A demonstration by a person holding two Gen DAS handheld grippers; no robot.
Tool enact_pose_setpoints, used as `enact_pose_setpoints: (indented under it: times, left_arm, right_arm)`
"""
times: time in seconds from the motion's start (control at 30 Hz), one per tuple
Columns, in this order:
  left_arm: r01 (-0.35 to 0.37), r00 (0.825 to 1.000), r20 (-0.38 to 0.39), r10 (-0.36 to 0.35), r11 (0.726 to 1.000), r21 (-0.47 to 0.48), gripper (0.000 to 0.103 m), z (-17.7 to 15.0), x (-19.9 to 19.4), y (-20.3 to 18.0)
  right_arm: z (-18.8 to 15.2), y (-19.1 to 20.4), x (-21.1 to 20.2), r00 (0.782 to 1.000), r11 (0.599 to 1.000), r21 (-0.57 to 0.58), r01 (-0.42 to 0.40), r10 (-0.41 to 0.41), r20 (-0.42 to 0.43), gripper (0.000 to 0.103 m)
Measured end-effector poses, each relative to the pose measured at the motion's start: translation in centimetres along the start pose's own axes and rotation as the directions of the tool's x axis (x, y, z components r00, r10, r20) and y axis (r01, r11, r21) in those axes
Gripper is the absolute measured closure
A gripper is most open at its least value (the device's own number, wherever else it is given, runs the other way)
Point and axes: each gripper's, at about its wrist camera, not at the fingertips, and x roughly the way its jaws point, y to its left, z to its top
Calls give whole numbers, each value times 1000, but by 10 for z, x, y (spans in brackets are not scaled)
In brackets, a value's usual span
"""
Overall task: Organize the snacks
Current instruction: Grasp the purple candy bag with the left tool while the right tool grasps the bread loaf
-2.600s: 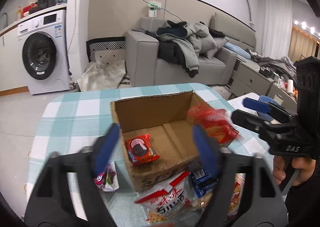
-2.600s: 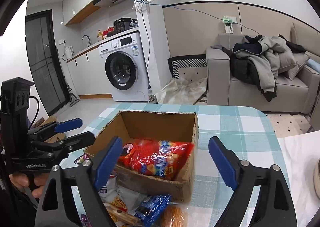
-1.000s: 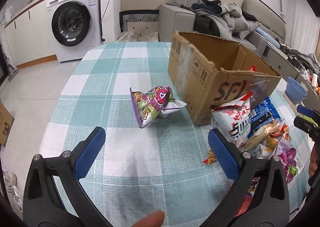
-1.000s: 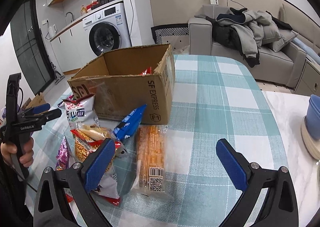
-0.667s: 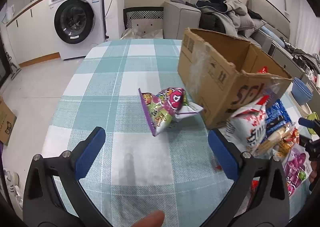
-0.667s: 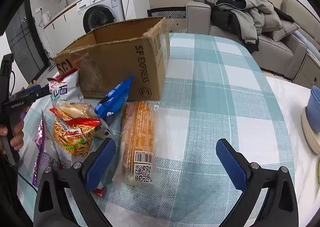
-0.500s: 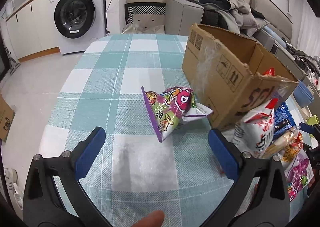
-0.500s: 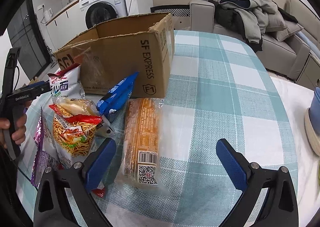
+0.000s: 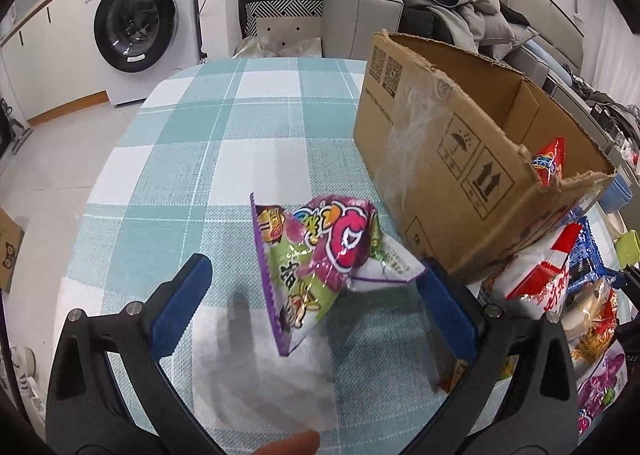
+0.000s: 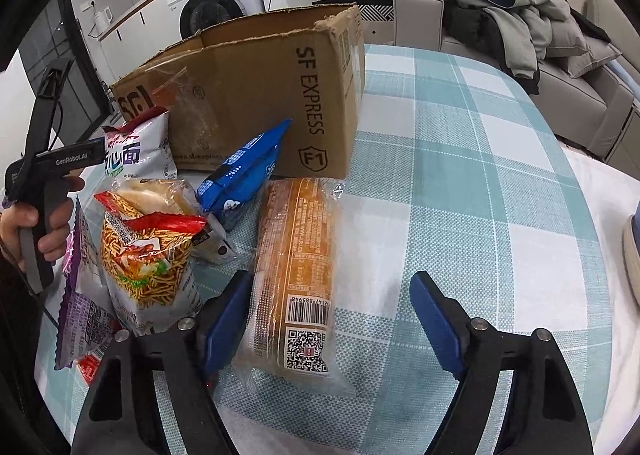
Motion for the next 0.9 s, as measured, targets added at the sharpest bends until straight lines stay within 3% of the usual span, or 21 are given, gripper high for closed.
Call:
enact_pose_setpoints:
  times: [0.17,0.27,0.47,0.7,0.9]
  left_arm:
    - [15,1000,-7,-15,1000,14,26,3,9,-3]
    - [21,1000,-3,-21,1000,21,45,2,12,-2]
    - [27,999,29,-29,998,49,52,-4,2,-5]
    - [21,998,64,-24,999,46,54,-19,-26,-5]
    - [26,995,95,-26,1000,9,54,-34,-53,1]
  right_arm:
    - [1,1,3,1000,1000,-11,-13,13,-1,29]
    - [0,2,2,1000,1000,-14,-23,23,2,35]
    - [-4,10,-1,999,998,-36,-48,48,9,53]
    - [-8,17,-3,998,997,-46,-54,55,12,65]
    - [-18,20,-12,999,998,-51,-37,39,32,67]
